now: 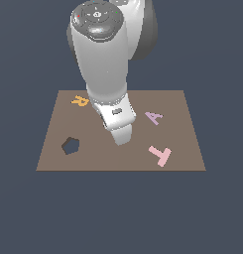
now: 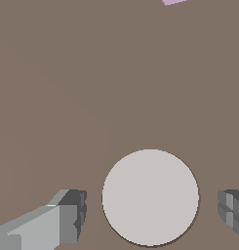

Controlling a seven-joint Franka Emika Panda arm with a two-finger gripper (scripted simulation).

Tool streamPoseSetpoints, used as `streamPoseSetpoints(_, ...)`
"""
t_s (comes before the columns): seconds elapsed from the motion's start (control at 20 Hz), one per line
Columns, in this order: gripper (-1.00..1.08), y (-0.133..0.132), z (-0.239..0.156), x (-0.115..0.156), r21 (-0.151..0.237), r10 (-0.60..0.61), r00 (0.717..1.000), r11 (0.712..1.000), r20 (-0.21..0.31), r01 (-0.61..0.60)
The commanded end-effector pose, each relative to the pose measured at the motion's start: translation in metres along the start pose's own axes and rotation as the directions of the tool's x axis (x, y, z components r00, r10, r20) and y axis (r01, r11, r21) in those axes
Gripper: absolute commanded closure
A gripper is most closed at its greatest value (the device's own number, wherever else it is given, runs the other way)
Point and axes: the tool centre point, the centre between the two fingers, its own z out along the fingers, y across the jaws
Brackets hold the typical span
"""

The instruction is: Insert a designated object into the corresponding slot on a board.

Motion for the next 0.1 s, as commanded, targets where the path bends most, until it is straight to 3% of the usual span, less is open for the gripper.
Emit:
streamPoseSetpoints(0.0, -0.92, 0.0000, 0.0000, 0.0000, 0.000, 0.000, 1.000, 1.000, 0.000, 0.000)
streamPoseSetpoints(0.05, -0.92, 0.0000, 0.0000, 0.0000, 0.000, 0.000, 1.000, 1.000, 0.000, 0.000)
